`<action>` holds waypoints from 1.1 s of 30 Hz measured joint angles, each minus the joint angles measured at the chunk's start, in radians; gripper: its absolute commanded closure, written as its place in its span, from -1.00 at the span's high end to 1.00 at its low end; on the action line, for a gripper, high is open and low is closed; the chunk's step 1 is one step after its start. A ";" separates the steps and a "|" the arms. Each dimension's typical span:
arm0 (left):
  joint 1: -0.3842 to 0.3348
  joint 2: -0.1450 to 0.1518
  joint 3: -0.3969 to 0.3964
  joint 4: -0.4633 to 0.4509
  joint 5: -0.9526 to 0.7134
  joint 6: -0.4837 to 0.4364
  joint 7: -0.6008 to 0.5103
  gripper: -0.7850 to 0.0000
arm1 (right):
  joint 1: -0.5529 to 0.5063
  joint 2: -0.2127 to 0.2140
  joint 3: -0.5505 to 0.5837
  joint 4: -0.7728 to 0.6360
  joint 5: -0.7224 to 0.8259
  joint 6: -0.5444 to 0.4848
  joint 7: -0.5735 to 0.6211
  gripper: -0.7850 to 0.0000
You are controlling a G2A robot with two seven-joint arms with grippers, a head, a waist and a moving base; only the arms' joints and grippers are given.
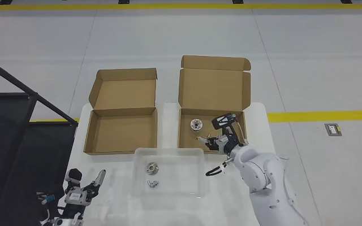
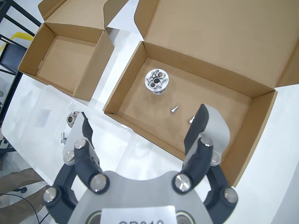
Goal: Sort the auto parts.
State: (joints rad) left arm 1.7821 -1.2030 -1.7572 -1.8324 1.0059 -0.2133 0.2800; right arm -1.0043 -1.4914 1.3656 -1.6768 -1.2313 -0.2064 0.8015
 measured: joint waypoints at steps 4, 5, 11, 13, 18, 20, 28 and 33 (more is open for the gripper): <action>-0.010 0.003 0.007 0.003 0.034 -0.036 -0.030 1.00 | -0.050 0.007 0.010 -0.014 0.074 -0.112 -0.092 1.00; -0.014 0.005 0.007 0.003 0.052 -0.056 -0.041 1.00 | -0.065 0.012 0.017 -0.028 0.089 -0.163 -0.122 1.00; -0.035 0.022 -0.015 -0.037 0.196 -0.209 -0.081 1.00 | -0.119 0.034 0.014 -0.124 0.154 -0.415 -0.134 1.00; -0.045 0.030 -0.025 -0.055 0.244 -0.281 -0.102 1.00 | -0.126 0.041 0.005 -0.144 0.173 -0.490 -0.104 1.00; -0.119 0.049 -0.036 -0.091 0.368 -0.423 -0.176 1.00 | -0.142 0.060 -0.024 -0.197 0.237 -0.628 -0.011 1.00; -0.155 0.055 -0.026 -0.099 0.409 -0.471 -0.199 1.00 | -0.153 0.069 -0.031 -0.225 0.267 -0.671 0.017 1.00; -0.294 0.079 0.052 -0.098 0.579 -0.644 -0.297 1.00 | -0.225 0.114 -0.049 -0.330 0.312 -0.740 0.072 1.00; -0.319 0.082 0.073 -0.089 0.598 -0.673 -0.310 1.00 | -0.241 0.126 -0.046 -0.338 0.310 -0.719 0.093 1.00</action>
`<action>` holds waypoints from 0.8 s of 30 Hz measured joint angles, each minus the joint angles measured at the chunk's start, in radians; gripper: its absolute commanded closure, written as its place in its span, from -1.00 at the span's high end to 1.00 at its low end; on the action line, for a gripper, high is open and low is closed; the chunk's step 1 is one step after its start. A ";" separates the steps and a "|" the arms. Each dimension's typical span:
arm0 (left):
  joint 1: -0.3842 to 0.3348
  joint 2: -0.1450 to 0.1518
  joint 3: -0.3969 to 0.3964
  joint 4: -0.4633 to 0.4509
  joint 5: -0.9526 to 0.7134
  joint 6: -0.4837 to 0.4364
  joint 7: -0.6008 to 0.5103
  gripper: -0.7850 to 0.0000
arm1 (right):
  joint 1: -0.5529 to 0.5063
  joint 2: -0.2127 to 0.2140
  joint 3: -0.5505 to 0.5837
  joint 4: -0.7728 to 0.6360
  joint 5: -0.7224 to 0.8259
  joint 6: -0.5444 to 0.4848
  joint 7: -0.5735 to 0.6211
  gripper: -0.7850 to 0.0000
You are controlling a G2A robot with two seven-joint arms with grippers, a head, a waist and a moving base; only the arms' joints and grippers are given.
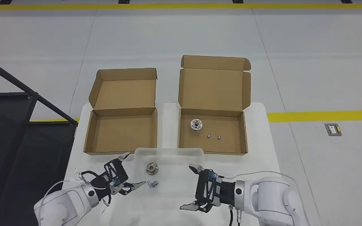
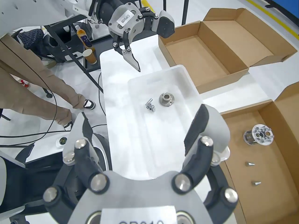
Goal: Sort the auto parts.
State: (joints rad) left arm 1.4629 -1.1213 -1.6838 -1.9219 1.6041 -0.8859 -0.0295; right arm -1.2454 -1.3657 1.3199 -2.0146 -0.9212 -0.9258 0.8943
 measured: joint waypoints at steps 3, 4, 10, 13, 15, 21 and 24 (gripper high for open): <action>0.001 0.000 -0.001 0.000 -0.001 0.001 0.000 1.00 | 0.000 0.000 0.000 0.000 0.000 -0.001 -0.001 1.00; 0.001 0.000 -0.001 0.000 -0.001 0.001 0.000 1.00 | 0.000 0.000 0.000 0.000 0.000 -0.001 -0.001 1.00; 0.001 0.000 0.000 0.000 0.000 0.000 0.000 1.00 | 0.000 0.000 0.000 0.000 0.000 -0.001 -0.001 1.00; -0.020 0.004 0.039 0.011 0.020 -0.039 -0.030 1.00 | -0.001 0.001 -0.006 0.006 -0.009 0.005 -0.015 1.00; -0.052 0.007 0.064 0.026 0.047 -0.068 -0.068 1.00 | 0.005 0.004 -0.013 0.016 -0.049 0.023 -0.023 1.00; -0.191 0.025 0.193 0.128 0.122 -0.127 -0.180 1.00 | -0.006 0.015 0.023 0.056 -0.154 0.114 -0.101 1.00; -0.267 0.035 0.265 0.174 0.150 -0.126 -0.212 1.00 | -0.039 0.024 0.068 0.055 -0.179 0.138 -0.147 1.00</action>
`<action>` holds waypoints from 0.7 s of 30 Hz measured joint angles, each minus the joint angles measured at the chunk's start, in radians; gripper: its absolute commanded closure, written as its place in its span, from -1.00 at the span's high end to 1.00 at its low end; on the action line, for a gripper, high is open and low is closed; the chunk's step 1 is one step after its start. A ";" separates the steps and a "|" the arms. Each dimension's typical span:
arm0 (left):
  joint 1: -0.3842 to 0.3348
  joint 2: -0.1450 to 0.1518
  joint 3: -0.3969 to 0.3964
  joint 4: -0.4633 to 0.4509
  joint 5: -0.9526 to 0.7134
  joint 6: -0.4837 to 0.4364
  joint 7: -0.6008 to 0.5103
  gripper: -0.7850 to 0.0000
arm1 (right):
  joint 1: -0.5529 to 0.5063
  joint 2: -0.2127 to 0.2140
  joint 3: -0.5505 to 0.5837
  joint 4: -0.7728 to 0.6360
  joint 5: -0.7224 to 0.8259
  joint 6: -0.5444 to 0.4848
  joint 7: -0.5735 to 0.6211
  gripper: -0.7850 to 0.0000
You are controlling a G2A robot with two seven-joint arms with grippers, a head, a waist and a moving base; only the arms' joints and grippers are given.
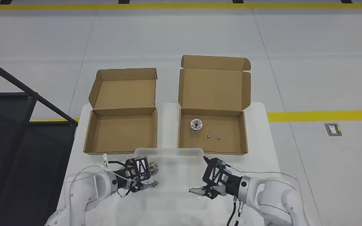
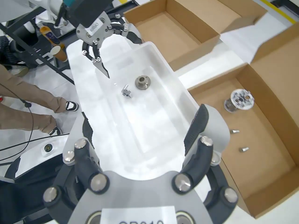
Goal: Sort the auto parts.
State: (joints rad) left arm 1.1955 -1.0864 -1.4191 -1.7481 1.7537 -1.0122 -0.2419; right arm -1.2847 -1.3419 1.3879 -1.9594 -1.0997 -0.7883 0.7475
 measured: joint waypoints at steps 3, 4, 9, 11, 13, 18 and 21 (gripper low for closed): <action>-0.068 0.006 0.072 0.037 0.018 0.000 -0.046 1.00 | -0.052 0.011 0.050 -0.024 -0.024 -0.010 -0.056 1.00; -0.086 0.008 0.097 0.045 0.022 0.000 -0.063 1.00 | -0.068 0.014 0.064 -0.032 -0.034 -0.014 -0.067 1.00; -0.138 0.019 0.196 0.061 0.023 0.000 -0.141 1.00 | -0.116 0.024 0.097 -0.060 -0.055 -0.018 -0.063 1.00; -0.136 0.019 0.190 0.061 0.023 0.000 -0.137 1.00 | -0.114 0.024 0.096 -0.059 -0.055 -0.018 -0.063 1.00; -0.136 0.018 0.189 0.060 0.023 0.000 -0.137 1.00 | -0.114 0.024 0.096 -0.059 -0.055 -0.018 -0.063 1.00; -0.136 0.018 0.189 0.060 0.023 0.000 -0.137 1.00 | -0.114 0.024 0.096 -0.059 -0.055 -0.018 -0.063 1.00; -0.136 0.018 0.189 0.060 0.023 0.000 -0.137 1.00 | -0.114 0.024 0.096 -0.059 -0.055 -0.018 -0.063 1.00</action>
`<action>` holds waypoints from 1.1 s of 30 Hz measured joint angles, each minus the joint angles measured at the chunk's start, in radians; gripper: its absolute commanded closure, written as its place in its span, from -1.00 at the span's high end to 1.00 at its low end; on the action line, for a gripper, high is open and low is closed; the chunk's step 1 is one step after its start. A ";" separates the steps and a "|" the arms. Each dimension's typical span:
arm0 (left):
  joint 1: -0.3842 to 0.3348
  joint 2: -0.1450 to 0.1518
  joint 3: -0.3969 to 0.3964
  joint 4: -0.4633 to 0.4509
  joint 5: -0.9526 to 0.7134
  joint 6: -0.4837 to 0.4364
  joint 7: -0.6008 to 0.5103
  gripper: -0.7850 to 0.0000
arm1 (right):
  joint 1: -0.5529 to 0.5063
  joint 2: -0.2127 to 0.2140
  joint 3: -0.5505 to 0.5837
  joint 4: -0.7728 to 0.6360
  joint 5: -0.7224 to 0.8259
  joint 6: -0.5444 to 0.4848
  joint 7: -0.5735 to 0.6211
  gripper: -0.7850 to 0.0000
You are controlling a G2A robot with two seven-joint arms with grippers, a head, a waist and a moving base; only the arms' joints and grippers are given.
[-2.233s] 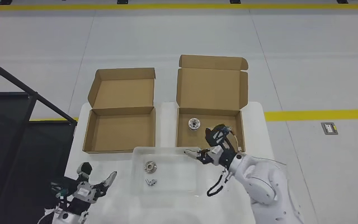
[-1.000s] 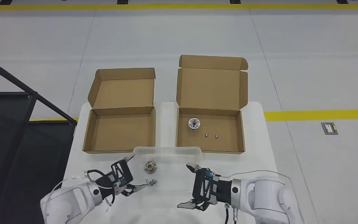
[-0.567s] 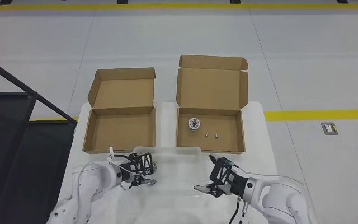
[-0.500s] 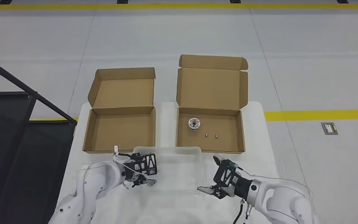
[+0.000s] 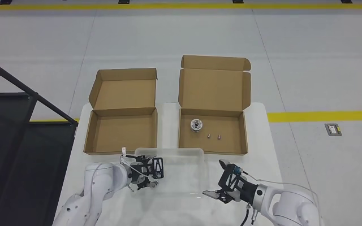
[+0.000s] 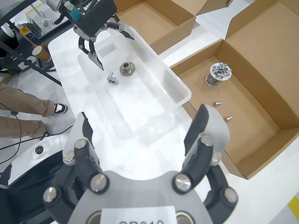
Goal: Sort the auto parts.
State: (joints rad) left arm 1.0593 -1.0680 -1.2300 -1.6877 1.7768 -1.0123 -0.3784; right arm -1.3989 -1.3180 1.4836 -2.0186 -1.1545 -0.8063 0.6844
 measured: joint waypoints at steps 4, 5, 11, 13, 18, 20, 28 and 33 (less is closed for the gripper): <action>0.000 0.000 0.000 0.000 0.000 0.000 0.000 1.00 | 0.000 0.000 0.000 0.000 0.000 0.000 0.000 1.00; 0.000 0.000 0.000 0.000 0.000 0.000 0.000 1.00 | 0.000 0.000 0.000 0.000 0.000 0.000 0.000 1.00; 0.003 0.000 0.002 -0.002 0.002 0.003 0.003 1.00 | 0.000 0.000 0.000 0.000 0.000 0.000 0.000 1.00; 0.004 0.002 0.003 -0.008 0.010 0.002 0.002 1.00 | 0.000 0.000 0.000 0.000 0.000 0.000 0.000 1.00; -0.025 0.020 0.049 -0.004 0.010 0.000 -0.041 1.00 | 0.000 0.000 0.000 0.000 0.000 0.000 0.000 1.00; -0.050 0.030 0.081 0.012 0.000 0.000 -0.070 1.00 | 0.000 0.000 0.000 0.000 0.000 0.000 0.000 1.00; -0.184 0.045 0.192 0.148 -0.095 0.000 -0.124 1.00 | 0.000 0.000 0.000 0.000 0.000 0.000 0.000 1.00; -0.250 0.054 0.249 0.198 -0.170 0.000 -0.146 0.90 | 0.000 0.000 0.000 0.000 0.000 0.000 0.000 1.00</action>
State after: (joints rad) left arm 0.8093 -1.0140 -0.9805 -1.4892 1.6064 -1.0123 -0.5249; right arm -1.3989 -1.3180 1.4836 -2.0186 -1.1545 -0.8063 0.6844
